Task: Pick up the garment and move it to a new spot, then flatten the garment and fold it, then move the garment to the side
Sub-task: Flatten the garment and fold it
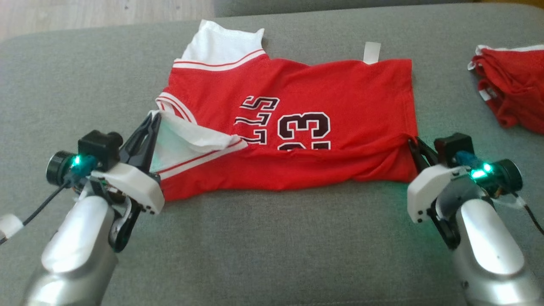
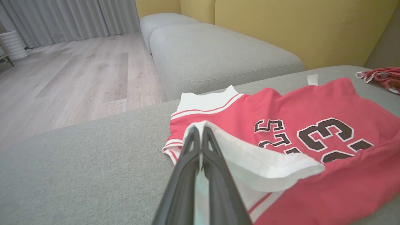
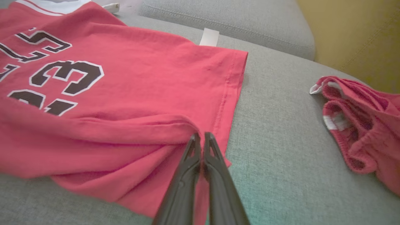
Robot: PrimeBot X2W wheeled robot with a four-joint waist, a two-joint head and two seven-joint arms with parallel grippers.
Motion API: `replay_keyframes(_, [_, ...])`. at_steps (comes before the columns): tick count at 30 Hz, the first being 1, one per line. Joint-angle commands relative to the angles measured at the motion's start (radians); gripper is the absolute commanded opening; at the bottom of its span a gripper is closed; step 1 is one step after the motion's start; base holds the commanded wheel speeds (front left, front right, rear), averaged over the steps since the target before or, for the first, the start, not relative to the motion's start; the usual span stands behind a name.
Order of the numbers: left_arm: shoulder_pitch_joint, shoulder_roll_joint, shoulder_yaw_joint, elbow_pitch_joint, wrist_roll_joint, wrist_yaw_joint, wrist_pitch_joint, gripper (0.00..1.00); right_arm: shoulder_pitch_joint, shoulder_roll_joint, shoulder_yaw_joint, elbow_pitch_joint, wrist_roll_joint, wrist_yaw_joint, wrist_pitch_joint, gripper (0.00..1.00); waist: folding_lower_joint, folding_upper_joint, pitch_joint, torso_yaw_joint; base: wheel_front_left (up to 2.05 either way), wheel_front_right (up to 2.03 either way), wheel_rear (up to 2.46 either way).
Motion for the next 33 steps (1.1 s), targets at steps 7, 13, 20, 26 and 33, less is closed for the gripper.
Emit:
replay_keyframes(7, [-0.129,-0.001,0.026,0.112,-0.004,-0.004,-0.074,0.47,-0.110,0.003,0.038,0.066,0.009,0.007,-0.029,1.00,-0.0002,0.0000,0.027,-0.009,0.00,0.00,0.00])
replay_keyframes(13, [-0.130,-0.020,0.026,0.155,-0.009,-0.004,-0.139,1.00,-0.099,0.023,-0.004,0.066,-0.005,0.007,-0.095,1.00,-0.0002,0.0000,0.014,-0.005,0.00,0.00,0.00])
replay_keyframes(20, [-0.048,-0.014,0.057,0.123,-0.042,0.010,-0.197,1.00,0.027,0.055,-0.097,-0.039,-0.003,0.007,-0.145,1.00,-0.0002,0.0000,-0.033,0.002,0.00,0.00,0.00])
replay_keyframes(26, [0.113,-0.007,0.091,0.031,-0.112,0.035,-0.175,1.00,0.174,0.083,-0.163,-0.174,0.022,0.007,-0.146,1.00,-0.0002,0.0000,-0.075,0.009,0.00,0.00,0.00])
replay_keyframes(33, [0.252,-0.022,0.102,-0.045,-0.197,0.061,-0.083,1.00,0.291,0.089,-0.157,-0.262,0.101,0.007,-0.128,1.00,-0.0002,0.0000,-0.092,0.009,0.00,0.00,0.00])
